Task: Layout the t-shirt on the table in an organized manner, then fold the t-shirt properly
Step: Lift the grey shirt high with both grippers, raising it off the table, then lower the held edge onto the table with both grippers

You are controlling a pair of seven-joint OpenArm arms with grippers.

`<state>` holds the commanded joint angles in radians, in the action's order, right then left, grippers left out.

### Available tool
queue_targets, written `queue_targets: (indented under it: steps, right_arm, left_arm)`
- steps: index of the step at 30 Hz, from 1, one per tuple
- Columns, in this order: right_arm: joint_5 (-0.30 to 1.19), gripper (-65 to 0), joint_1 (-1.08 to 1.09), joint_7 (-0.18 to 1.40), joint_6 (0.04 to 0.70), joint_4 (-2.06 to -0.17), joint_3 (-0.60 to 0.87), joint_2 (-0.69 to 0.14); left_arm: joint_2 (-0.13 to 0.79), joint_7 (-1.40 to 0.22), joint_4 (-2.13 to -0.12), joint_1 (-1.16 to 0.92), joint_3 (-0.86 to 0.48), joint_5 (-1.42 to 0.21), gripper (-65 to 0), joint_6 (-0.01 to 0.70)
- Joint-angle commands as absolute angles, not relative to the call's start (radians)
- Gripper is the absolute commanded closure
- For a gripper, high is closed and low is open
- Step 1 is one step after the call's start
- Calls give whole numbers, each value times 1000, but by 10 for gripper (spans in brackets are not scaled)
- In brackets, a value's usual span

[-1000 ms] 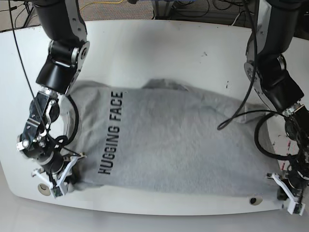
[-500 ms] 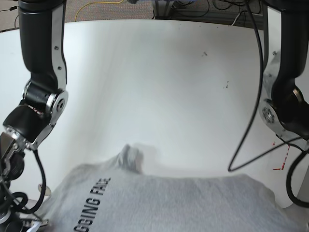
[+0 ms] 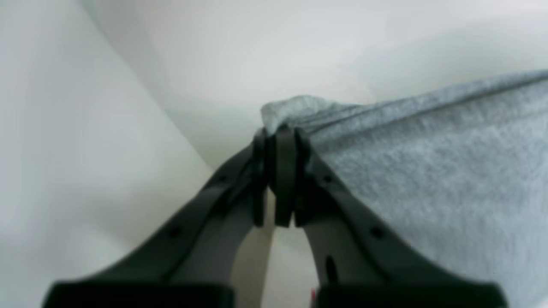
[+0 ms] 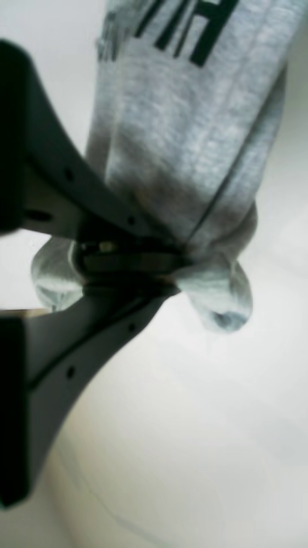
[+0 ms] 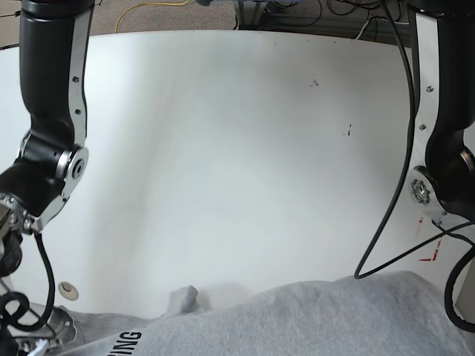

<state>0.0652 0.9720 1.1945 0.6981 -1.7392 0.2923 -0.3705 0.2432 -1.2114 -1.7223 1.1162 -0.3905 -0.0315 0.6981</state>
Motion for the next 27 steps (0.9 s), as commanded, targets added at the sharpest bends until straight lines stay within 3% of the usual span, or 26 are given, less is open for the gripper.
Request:
queue_targets:
  steps: [7,13,27]
  right_arm:
    - [74,-2,630,1194,698,-1874,394,-346]
    - [216,0,306,1171,698,-1902,522,-266]
    - [275,0,-38,1101,698,-1913,591,-154]
  left_arm:
    - [242,-1213,-1860,851,-392,-33,-4,698]
    - [194,-1213,-1929,576,-467,-33,-4,698]
    - [170,-1210,-1952,166,-605,-31,-4,698]
